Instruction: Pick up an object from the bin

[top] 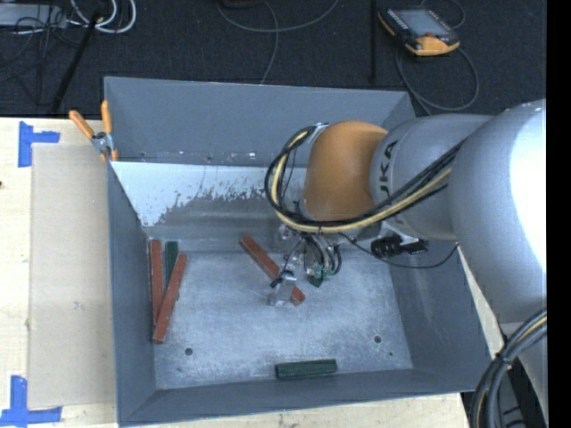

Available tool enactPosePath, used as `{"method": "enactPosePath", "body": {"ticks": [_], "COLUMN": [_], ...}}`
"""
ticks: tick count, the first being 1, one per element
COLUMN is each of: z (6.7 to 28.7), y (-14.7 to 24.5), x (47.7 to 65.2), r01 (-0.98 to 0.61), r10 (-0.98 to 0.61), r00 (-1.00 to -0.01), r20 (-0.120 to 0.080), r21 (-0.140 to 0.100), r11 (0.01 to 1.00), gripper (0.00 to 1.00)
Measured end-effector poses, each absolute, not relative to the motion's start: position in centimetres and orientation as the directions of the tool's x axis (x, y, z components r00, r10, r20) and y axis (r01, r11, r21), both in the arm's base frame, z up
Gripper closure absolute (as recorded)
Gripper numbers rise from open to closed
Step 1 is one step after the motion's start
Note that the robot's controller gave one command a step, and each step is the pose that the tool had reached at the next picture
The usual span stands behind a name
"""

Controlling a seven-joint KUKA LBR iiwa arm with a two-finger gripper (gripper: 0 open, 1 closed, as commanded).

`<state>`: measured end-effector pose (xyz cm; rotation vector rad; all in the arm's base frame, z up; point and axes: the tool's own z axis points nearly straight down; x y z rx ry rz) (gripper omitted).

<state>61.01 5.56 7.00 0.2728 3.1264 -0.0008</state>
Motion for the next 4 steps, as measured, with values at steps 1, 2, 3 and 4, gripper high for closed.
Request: {"method": "enactPosePath", "body": {"ticks": [1, 2, 3, 4], "z": [7.0, 20.6, 20.4, 7.2], "y": [5.7, 4.1, 4.1, 2.2], "x": [60.9, 60.2, 60.1, 54.3], "r01": [0.174, -0.227, -0.223, -0.431], "r10": [0.174, -0.227, -0.223, -0.431], "r00": [-0.985, -0.974, -0.975, -0.902], "r20": [-0.001, -0.007, -0.002, 0.008], "r21": [0.001, -0.001, 0.000, 0.004], "r11": [0.985, 0.974, 0.975, 0.902], "gripper": [1.00, 1.00, 0.00, 0.00]}}
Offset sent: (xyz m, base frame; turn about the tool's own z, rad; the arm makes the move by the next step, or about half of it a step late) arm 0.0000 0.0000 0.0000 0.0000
